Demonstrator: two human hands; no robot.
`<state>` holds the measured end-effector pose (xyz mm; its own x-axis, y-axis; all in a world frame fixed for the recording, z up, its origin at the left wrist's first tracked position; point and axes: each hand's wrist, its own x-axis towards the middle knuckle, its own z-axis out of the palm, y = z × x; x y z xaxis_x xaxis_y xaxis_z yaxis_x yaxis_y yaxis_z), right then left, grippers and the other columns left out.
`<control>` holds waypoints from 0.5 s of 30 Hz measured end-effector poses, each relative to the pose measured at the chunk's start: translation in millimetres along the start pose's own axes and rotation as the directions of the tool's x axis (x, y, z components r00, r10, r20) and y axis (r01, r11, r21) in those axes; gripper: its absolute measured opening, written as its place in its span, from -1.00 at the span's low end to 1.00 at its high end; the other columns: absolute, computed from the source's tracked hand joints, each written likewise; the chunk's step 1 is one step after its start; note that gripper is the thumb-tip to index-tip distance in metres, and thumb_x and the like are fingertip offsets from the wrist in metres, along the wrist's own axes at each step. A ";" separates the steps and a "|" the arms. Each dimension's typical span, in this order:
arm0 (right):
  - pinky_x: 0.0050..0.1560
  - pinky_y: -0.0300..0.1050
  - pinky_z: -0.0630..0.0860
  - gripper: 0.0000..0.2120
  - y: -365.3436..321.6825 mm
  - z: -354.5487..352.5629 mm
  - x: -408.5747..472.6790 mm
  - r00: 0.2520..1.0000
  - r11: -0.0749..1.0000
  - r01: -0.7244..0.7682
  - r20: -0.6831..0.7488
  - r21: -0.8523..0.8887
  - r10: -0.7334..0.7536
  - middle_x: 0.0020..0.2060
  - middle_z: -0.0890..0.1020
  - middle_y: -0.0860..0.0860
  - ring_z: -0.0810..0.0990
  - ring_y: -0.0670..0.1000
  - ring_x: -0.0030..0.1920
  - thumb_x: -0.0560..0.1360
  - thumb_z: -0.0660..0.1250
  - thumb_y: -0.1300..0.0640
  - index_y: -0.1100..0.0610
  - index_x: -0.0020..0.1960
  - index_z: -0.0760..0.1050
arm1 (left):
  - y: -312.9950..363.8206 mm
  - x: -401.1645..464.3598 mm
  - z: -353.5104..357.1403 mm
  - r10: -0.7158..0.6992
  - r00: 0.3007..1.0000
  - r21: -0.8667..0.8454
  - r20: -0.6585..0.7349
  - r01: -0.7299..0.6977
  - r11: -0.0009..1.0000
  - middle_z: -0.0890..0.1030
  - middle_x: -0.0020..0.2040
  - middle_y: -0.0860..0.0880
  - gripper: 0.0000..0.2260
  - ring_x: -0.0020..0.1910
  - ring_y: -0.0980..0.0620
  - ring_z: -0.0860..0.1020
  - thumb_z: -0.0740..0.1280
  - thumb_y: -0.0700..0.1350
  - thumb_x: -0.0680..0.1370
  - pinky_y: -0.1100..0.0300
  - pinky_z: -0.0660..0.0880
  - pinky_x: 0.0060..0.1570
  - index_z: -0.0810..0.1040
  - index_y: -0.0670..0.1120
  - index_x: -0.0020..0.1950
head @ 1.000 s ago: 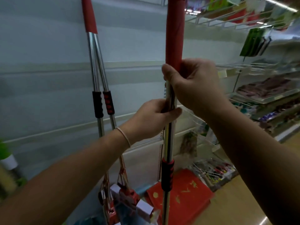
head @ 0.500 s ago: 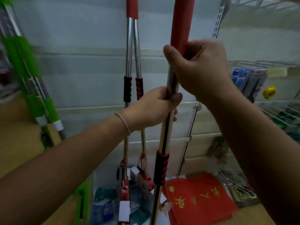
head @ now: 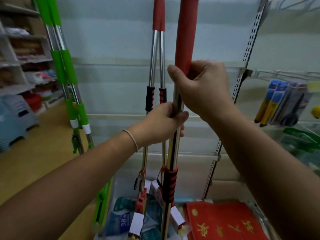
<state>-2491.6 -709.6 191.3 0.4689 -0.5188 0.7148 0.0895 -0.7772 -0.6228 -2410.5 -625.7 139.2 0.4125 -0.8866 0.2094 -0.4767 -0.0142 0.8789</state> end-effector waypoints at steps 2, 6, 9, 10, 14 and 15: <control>-0.25 0.06 0.65 -0.67 -3.1 -1.9 4.8 1.000 1.000 0.018 0.001 0.002 -0.018 -0.34 0.67 0.00 0.68 -0.04 -0.33 0.50 0.37 -0.14 0.15 -0.12 0.62 | 6.4 3.0 -2.7 0.007 1.000 0.019 0.000 -0.007 1.000 0.59 -0.20 -0.06 -0.83 -0.17 -0.03 0.66 0.26 -0.06 0.63 -0.15 0.61 0.04 0.48 -0.12 0.14; -0.24 0.07 0.65 -0.65 -9.7 1.6 22.7 0.999 0.999 0.050 -0.007 -0.013 -0.050 -0.32 0.67 0.05 0.68 0.01 -0.32 0.51 0.37 -0.14 0.17 -0.12 0.62 | 17.2 15.6 -17.7 -0.006 0.999 0.010 0.035 0.006 1.000 0.61 -0.18 -0.07 -0.85 -0.15 -0.03 0.67 0.26 -0.07 0.63 -0.10 0.61 0.06 0.47 -0.11 0.14; -0.28 0.07 0.64 -0.65 -9.9 10.1 38.4 0.998 0.996 0.062 -0.018 -0.065 -0.063 -0.36 0.66 0.03 0.66 0.00 -0.36 0.51 0.36 -0.15 0.15 -0.16 0.62 | 20.7 28.2 -31.7 -0.028 0.997 -0.051 0.071 0.032 0.998 0.62 -0.19 -0.09 -0.89 -0.13 -0.09 0.68 0.28 -0.11 0.62 -0.15 0.59 0.09 0.48 -0.12 0.10; -0.29 0.08 0.63 -0.64 -9.9 13.1 44.0 0.997 0.994 0.066 -0.030 -0.086 -0.069 -0.39 0.65 0.02 0.66 0.01 -0.38 0.51 0.36 -0.16 0.14 -0.19 0.62 | 21.2 32.4 -36.0 -0.033 0.996 -0.082 0.079 0.040 0.996 0.62 -0.20 -0.09 -0.90 -0.13 -0.10 0.68 0.29 -0.13 0.62 -0.17 0.59 0.10 0.48 -0.13 0.09; -0.31 0.09 0.60 -0.61 -15.8 20.3 66.7 0.993 0.984 0.087 -0.070 -0.157 -0.099 -0.43 0.63 0.06 0.63 0.06 -0.42 0.50 0.35 -0.17 0.16 -0.24 0.61 | 27.4 48.8 -52.0 -0.015 0.995 -0.184 0.097 0.033 0.982 0.61 -0.21 -0.12 -0.95 -0.14 -0.15 0.67 0.30 -0.20 0.61 -0.21 0.58 0.10 0.48 -0.17 0.03; -0.31 0.09 0.60 -0.61 -17.6 21.4 71.9 0.991 0.982 0.092 -0.078 -0.165 -0.106 -0.43 0.63 0.06 0.63 0.06 -0.42 0.50 0.35 -0.16 0.16 -0.24 0.61 | 29.8 52.9 -55.9 -0.002 0.995 -0.203 0.104 0.023 0.979 0.62 -0.23 -0.12 -0.95 -0.14 -0.17 0.67 0.30 -0.21 0.60 -0.22 0.57 0.10 0.48 -0.17 0.02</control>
<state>-2440.7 -725.7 246.9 0.3864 -0.4598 0.7995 -0.0142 -0.8697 -0.4933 -2359.5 -647.2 200.4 0.3311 -0.9296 0.1617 -0.2996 0.0590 0.9522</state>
